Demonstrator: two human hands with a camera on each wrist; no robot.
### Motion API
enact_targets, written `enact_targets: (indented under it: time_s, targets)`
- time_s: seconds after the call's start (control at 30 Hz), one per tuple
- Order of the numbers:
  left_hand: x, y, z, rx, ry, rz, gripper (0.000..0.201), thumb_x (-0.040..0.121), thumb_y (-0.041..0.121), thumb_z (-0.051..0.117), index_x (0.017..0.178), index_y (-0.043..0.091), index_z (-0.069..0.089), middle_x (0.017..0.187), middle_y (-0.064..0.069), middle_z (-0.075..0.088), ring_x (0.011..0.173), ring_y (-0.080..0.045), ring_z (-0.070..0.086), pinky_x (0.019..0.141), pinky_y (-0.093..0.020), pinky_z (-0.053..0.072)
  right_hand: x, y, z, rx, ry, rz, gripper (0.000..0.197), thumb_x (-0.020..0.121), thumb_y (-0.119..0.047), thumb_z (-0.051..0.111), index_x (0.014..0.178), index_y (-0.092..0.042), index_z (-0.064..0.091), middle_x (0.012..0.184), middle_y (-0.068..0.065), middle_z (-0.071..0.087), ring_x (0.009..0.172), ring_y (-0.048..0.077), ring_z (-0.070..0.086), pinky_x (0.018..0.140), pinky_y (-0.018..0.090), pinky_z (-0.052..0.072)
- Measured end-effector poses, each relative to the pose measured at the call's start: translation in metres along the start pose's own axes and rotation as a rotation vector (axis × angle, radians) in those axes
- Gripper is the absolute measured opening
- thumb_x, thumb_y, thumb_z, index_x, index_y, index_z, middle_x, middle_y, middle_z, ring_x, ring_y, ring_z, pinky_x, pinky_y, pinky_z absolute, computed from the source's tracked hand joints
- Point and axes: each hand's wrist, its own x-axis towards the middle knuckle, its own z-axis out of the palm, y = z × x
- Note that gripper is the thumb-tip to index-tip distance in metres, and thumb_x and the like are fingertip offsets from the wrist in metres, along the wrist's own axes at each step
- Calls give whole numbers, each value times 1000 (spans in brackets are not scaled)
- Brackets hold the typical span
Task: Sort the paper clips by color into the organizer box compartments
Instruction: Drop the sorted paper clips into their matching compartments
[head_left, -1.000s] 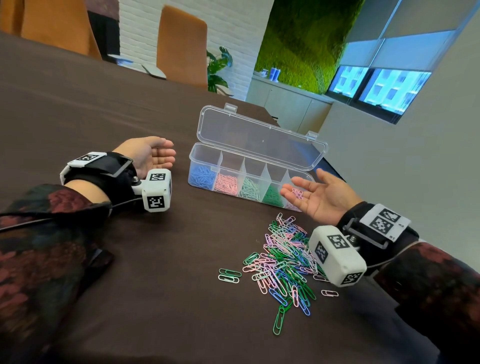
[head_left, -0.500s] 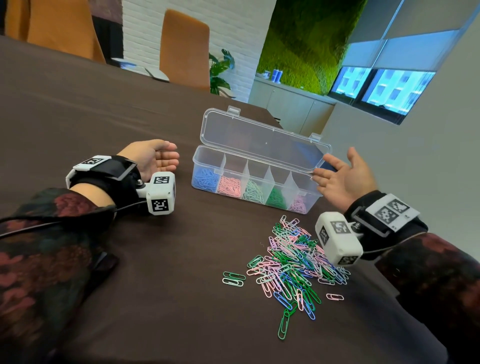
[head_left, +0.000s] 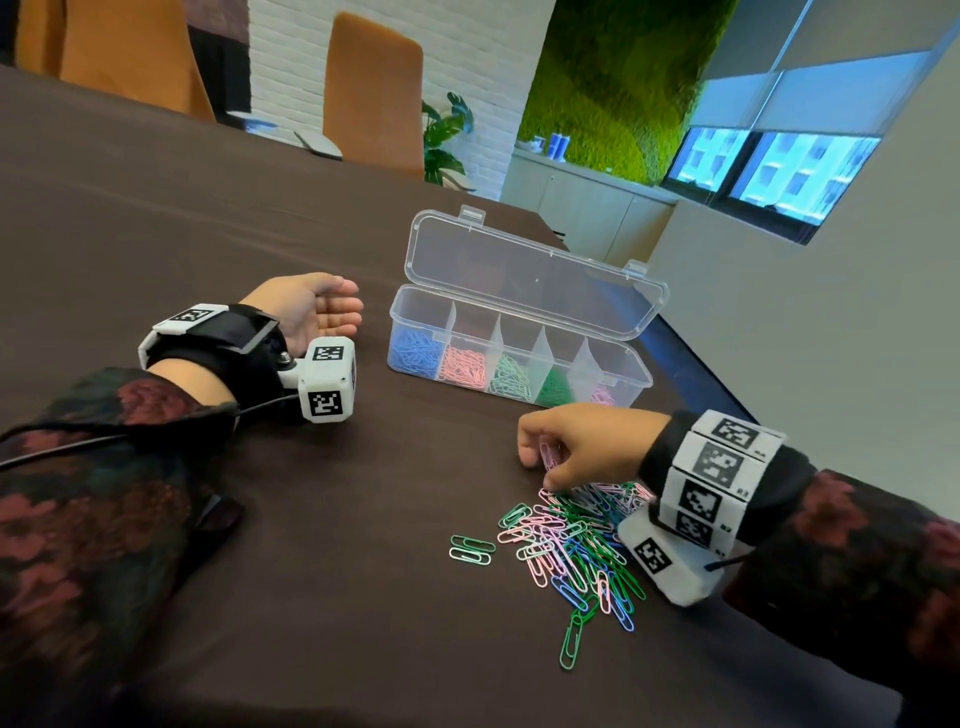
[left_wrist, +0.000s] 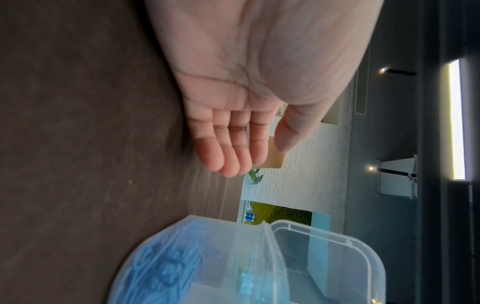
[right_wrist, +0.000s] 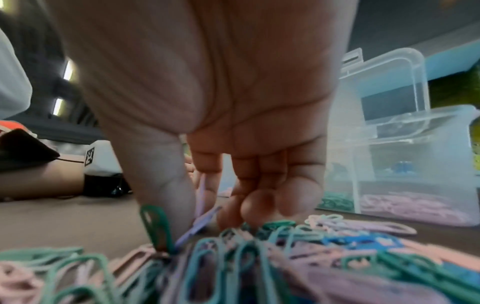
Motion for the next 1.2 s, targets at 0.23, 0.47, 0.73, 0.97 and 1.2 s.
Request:
enact_targets:
  time_s: [0.23,0.47,0.73,0.97,1.2]
  targets:
    - [-1,0,1,2,-6,-6,22,99,22,40,88,12,56,80,-3,57,69,-13,55,53,-18,52,-1,11,-3,161,63,-7,24,85,-5,64,75,-25,56,70,-11,57,60,0,50,61,10,41]
    - [0,0,0,-5,-7,-10,21,99,22,41,88,11,56,81,-3,56,70,-14,55,52,-18,53,-11,24,-7,610,108,-48,17,88,8,57,84,-9,61,64,-2,66,55,4,61,60,18,51]
    - [1,0,-1,6,-11,-7,21,99,22,42,88,11,56,81,-4,56,71,-15,55,51,-18,53,-12,40,-6,851,139,-47,14,86,9,58,86,-2,65,66,5,69,58,12,64,60,19,53]
    - [3,-1,-2,13,-10,0,21,99,22,42,88,11,57,81,-4,57,70,-14,57,51,-18,54,-14,69,-28,918,521,90,15,85,8,60,81,-5,64,67,7,69,55,12,63,58,21,54]
    - [6,-3,-4,-1,-16,0,21,98,22,43,88,11,58,81,-4,58,58,-10,61,52,-18,54,-5,103,-35,609,813,231,24,83,4,64,93,-19,61,100,6,62,89,17,57,78,29,47]
